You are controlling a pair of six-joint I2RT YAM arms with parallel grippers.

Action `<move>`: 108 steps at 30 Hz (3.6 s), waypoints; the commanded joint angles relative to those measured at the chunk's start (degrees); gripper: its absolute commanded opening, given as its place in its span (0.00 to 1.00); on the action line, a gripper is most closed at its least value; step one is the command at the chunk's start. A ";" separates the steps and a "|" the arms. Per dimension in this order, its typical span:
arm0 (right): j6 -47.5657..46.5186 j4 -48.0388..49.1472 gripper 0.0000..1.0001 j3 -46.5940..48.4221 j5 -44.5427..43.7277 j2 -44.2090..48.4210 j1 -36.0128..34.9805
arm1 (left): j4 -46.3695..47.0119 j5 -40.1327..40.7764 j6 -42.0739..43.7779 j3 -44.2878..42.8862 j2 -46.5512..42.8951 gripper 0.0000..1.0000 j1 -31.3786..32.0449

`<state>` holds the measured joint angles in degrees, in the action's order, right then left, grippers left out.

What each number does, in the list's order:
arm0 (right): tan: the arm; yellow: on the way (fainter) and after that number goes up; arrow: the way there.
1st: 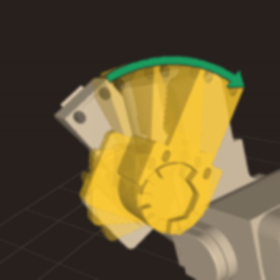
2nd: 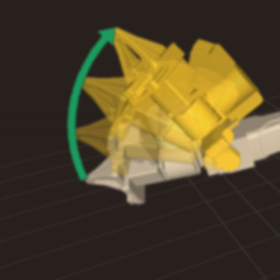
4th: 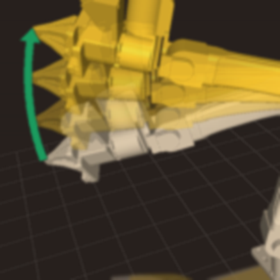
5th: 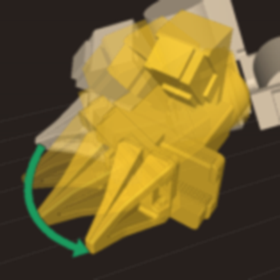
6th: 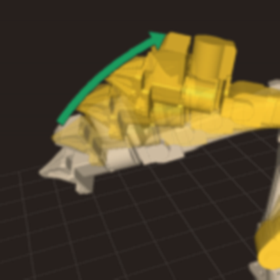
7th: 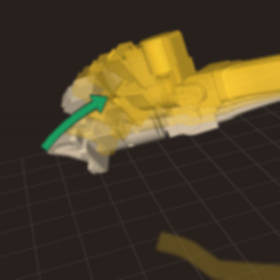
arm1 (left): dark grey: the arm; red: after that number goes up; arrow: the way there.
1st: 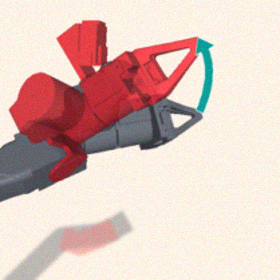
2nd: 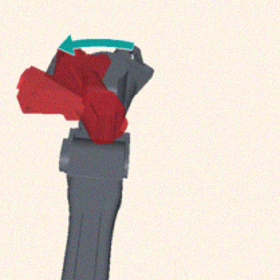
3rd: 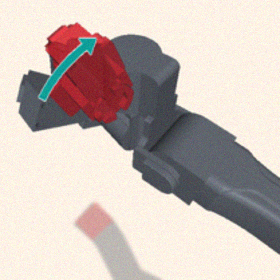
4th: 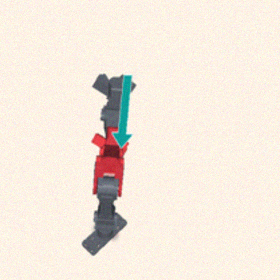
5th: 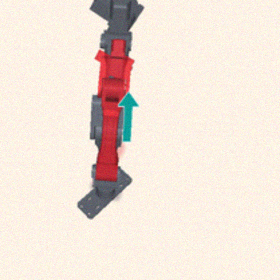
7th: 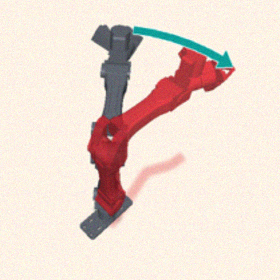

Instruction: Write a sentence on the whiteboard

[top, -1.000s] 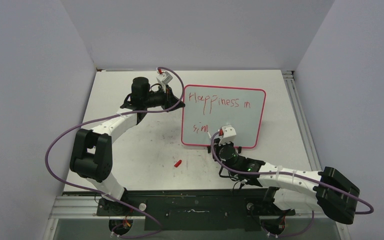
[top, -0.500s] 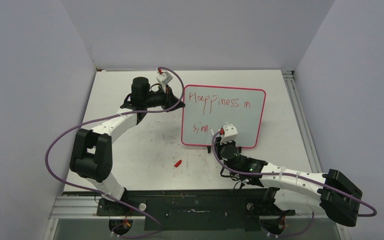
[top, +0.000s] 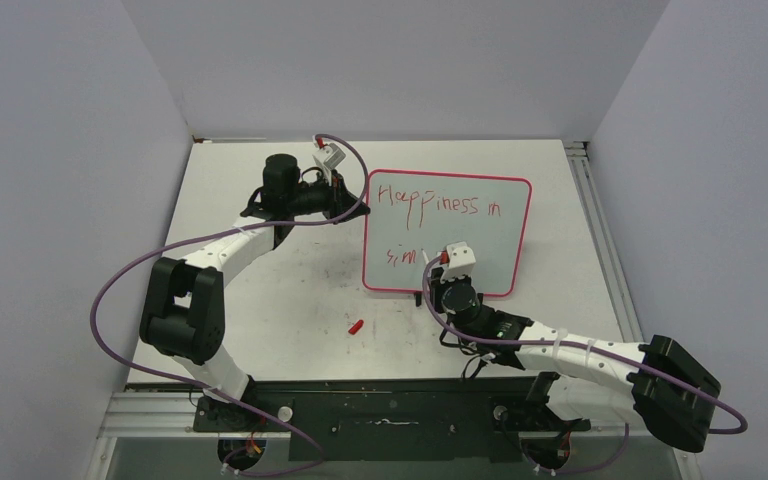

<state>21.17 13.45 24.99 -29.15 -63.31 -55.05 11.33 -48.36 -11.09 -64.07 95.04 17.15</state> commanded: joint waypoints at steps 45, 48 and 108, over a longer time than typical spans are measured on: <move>0.79 -2.18 0.05 4.41 1.48 1.87 0.81 | 2.54 -1.88 0.96 -1.34 -2.85 0.00 -0.18; 0.51 -1.88 0.05 4.22 2.42 1.46 1.61 | 2.54 -1.84 0.92 -1.36 -2.77 0.00 -0.18; 4.98 -5.37 0.05 1.24 2.83 -0.55 -0.84 | 2.73 -1.99 0.72 -1.38 -3.02 0.00 -0.10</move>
<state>26.37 4.75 25.96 -26.13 -62.28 -55.24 11.33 -48.42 -11.09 -64.07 95.04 17.15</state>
